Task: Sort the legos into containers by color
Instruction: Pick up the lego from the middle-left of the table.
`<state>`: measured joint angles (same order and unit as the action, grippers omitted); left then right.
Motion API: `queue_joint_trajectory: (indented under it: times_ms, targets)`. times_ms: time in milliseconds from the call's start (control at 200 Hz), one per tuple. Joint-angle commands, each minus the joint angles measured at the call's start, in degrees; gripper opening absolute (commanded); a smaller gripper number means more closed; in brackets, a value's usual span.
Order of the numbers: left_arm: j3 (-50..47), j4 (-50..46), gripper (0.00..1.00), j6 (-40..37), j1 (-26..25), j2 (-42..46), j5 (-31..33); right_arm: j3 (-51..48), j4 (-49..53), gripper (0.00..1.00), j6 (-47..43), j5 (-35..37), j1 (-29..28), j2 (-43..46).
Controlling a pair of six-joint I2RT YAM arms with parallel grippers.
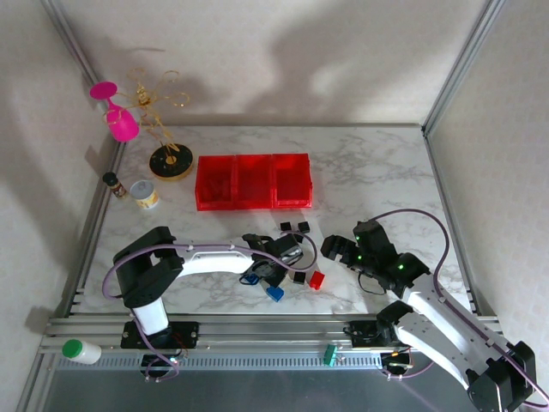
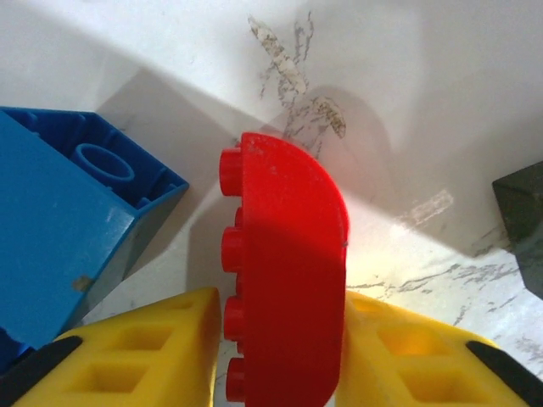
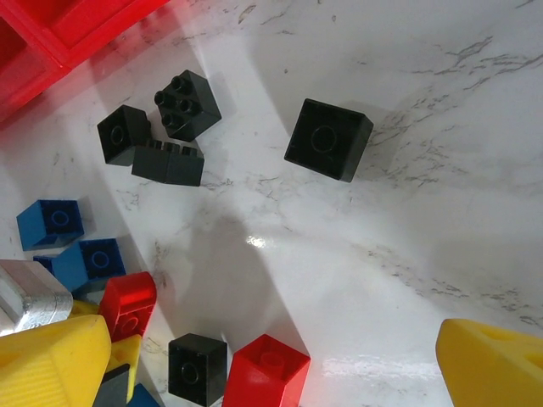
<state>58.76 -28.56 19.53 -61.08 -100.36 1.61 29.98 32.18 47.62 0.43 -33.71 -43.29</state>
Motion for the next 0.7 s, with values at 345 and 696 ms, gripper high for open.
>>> queue_joint_trajectory:
  times_ms: [345,696]
  targets:
    - [3.3,-2.4,0.23,0.9,0.8,3.3,1.5,1.5,-1.9,0.99,-2.0,0.8,0.4,1.1]
    - [2.6,-2.4,0.12,3.2,6.0,14.5,1.2,2.9,-10.0,0.99,-6.3,-3.2,0.3,-0.5]
